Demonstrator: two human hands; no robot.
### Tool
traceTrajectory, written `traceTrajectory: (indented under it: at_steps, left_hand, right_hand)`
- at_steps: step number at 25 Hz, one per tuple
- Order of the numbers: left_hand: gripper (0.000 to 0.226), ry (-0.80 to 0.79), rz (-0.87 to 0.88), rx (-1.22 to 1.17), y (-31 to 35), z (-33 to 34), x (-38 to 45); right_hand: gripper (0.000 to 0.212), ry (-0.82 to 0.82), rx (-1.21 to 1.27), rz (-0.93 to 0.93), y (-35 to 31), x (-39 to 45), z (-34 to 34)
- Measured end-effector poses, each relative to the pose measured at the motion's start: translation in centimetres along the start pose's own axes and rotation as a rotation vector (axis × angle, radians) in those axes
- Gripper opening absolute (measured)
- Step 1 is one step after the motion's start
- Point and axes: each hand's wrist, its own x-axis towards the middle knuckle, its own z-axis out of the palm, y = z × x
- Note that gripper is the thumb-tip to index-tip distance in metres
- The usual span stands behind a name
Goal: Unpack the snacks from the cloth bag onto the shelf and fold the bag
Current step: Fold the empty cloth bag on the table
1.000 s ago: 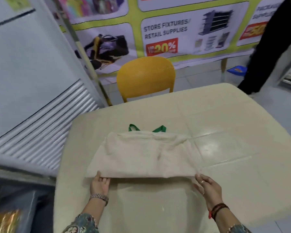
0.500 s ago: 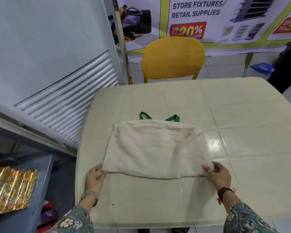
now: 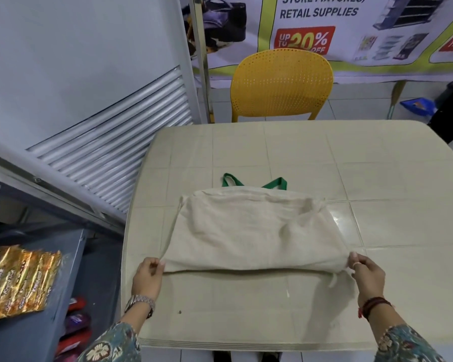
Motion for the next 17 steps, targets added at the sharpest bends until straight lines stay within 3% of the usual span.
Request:
traceTrajectory:
  at_steps: [3, 6, 9, 12, 17]
  left_hand:
    - [0.009, -0.043, 0.051, 0.15, -1.1, 0.2, -2.6]
    - [0.017, -0.012, 0.094, 0.19, -0.3, -0.2, -2.7]
    - [0.028, 0.017, 0.194, 0.149, 3.6, 0.1, 0.0]
    - [0.03, 0.027, 0.288, 0.181, 8.9, 1.5, 3.0]
    - [0.039, -0.026, 0.226, 0.221, 12.4, 3.9, 7.1]
  right_hand:
    - [0.019, -0.009, -0.214, 0.029, 0.3, 0.8, 0.0]
    - [0.034, -0.032, -0.328, -0.139, -1.6, 0.3, 0.7]
    - [0.041, -0.107, -0.379, -0.345, -4.4, 0.9, 3.0]
    - [0.044, -0.173, -0.434, -0.391, -6.5, 2.7, 5.9]
    - [0.028, -0.242, -0.454, -0.335, -8.4, 4.9, 9.3]
